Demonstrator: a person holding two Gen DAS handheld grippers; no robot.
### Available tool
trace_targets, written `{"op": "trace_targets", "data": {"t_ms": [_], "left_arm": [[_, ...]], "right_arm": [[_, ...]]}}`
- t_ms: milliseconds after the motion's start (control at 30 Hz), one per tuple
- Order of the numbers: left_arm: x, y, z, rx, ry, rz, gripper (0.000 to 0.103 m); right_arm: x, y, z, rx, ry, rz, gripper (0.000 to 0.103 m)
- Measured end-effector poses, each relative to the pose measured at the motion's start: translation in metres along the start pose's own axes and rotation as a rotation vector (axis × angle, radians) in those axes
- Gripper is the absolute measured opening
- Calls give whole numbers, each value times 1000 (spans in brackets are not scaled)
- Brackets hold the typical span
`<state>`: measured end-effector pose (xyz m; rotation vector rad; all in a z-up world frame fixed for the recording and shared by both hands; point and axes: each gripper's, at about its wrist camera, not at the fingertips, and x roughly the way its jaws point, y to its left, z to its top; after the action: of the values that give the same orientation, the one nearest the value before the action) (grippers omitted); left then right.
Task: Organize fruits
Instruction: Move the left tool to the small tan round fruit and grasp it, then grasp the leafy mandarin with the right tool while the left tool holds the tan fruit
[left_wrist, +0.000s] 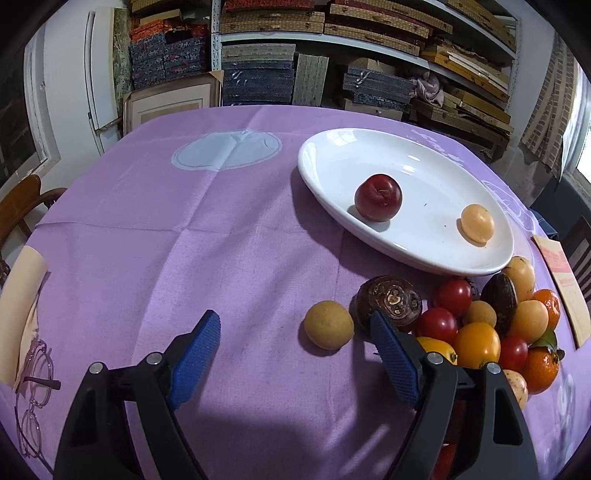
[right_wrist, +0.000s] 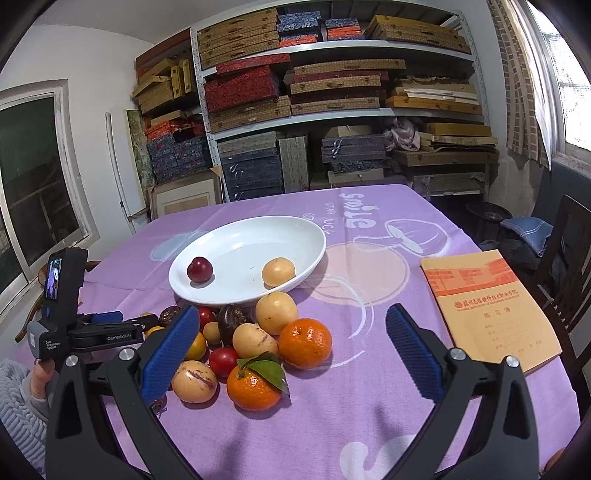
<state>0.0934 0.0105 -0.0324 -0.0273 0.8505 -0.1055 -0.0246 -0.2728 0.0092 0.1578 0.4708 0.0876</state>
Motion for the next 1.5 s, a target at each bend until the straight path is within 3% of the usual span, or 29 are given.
{"op": "trace_targets", "data": {"t_ms": [100,167,200,233,700,833,1100,1233,1400,1500], "left_arm": [[0,0,-1,3,3,-23,76],[1,-2,-1,11,13,-32,63],[2,-2,-1,11,17,-37,48],[3,-2,-1,11,25,-43,42],[-2,-7,-7,45,26,-46,42],[-4,-6,-7,45,9,-34,27],[-3,-3,-4,33,4,-39,27],[-10,-1,-9,40,-12,8,27],[-23,8,-19,19,-20,47,27],[-30,9,-22,21,-37,45,27]], "right_arm": [[1,-2,0,9,1,-2,99],[1,-3,0,18,6,1,99],[1,-3,1,21,9,3,99],[1,-4,1,23,10,3,99],[1,-5,1,32,14,6,99],[3,-3,-1,23,29,2,99],[5,-2,-1,19,42,1,99],[12,4,-5,-23,119,17,99],[26,27,-25,-185,226,-61,99],[34,34,-32,-218,262,-54,95]]}}
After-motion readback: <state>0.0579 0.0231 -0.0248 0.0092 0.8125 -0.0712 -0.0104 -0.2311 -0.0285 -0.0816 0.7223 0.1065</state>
